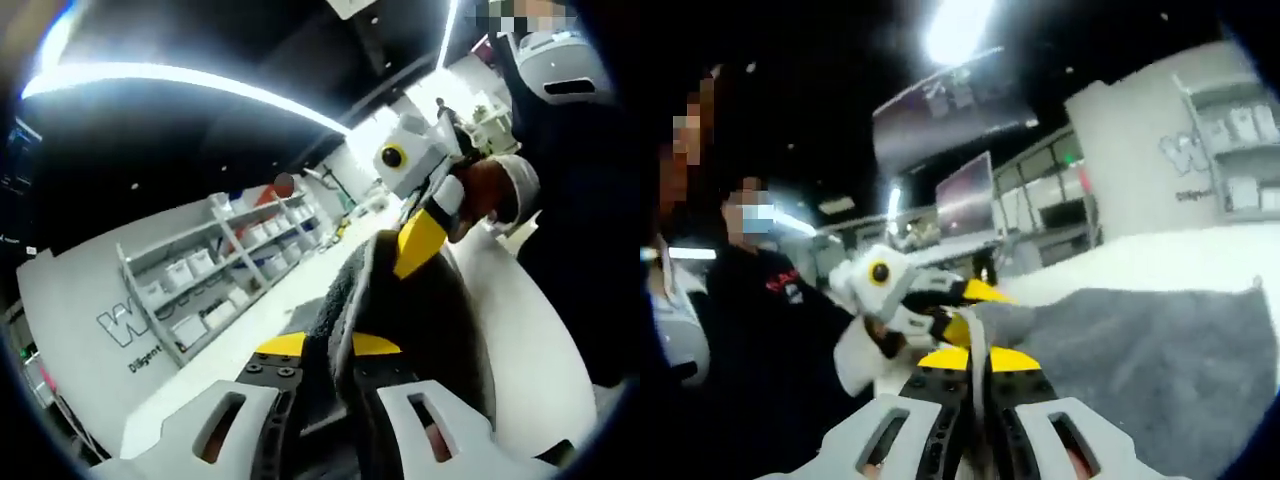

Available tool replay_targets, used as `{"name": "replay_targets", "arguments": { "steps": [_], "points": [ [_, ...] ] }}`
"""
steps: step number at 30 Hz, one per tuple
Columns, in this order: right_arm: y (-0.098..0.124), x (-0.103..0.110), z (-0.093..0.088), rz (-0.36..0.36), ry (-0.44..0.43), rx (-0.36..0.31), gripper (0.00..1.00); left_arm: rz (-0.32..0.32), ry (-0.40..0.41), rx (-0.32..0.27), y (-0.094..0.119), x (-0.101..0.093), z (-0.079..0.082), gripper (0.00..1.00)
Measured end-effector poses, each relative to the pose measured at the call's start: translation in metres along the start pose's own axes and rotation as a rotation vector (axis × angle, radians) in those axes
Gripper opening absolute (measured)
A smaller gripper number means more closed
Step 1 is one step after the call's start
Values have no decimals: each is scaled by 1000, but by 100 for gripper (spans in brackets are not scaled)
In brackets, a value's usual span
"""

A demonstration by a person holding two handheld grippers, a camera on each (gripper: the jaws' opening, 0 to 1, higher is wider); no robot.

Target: Open the folded towel by lifting each exposed corner and separating the folded layers until the towel lies flat within the target outline without major curled edges

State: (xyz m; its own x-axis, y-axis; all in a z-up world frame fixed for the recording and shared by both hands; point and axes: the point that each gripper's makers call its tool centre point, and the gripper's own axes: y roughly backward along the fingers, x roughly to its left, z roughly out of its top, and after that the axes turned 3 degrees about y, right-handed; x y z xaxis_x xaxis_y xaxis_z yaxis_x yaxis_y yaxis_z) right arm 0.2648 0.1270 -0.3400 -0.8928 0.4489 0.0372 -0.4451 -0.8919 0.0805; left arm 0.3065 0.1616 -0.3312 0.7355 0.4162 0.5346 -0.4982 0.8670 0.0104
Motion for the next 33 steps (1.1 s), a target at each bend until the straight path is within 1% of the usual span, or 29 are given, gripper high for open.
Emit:
{"name": "replay_targets", "arguments": {
  "steps": [1,2,4,6,8,10,11,12,14,17,19,21,24,27,29,32,33],
  "points": [
    [2,-2,0,-14,31,-2,0,4,4,-16,1,1,4,6],
    [2,-10,1,-36,83,-2,0,7,6,-32,2,1,7,3],
    [4,-10,0,-49,177,8,0,13,2,-50,4,2,11,3],
    [6,-11,-4,-78,243,24,0,25,-23,-49,3,3,12,2],
    [6,-9,-8,-87,269,36,2,25,-31,-57,3,2,15,2],
    [5,-17,-9,-98,309,49,7,34,-30,-66,4,3,17,2],
    [4,-19,-8,-115,344,53,10,43,-30,-64,4,5,17,2],
    [5,-19,-7,-128,378,58,11,49,-28,-60,4,5,16,2],
    [3,-17,-3,-143,435,53,12,49,-18,-52,4,4,16,2],
    [-4,-13,4,-154,493,31,13,40,-5,-54,3,1,17,2],
    [-11,-6,8,-163,566,25,14,46,-14,-56,3,0,18,2],
    [-19,-5,9,-191,639,42,15,46,-13,-68,3,0,21,2],
    [-30,-6,14,-236,746,50,16,41,-4,-80,4,-1,23,2],
    [-38,-6,19,-254,841,58,16,38,-15,-69,2,-3,20,2],
    [-43,-7,19,-276,926,84,15,36,-20,-67,2,-3,20,2],
    [-47,-10,17,-304,1013,119,15,52,-21,-58,3,0,18,2],
    [-49,-10,16,-305,1028,123,15,52,-19,-58,3,0,18,2]
  ]
}}
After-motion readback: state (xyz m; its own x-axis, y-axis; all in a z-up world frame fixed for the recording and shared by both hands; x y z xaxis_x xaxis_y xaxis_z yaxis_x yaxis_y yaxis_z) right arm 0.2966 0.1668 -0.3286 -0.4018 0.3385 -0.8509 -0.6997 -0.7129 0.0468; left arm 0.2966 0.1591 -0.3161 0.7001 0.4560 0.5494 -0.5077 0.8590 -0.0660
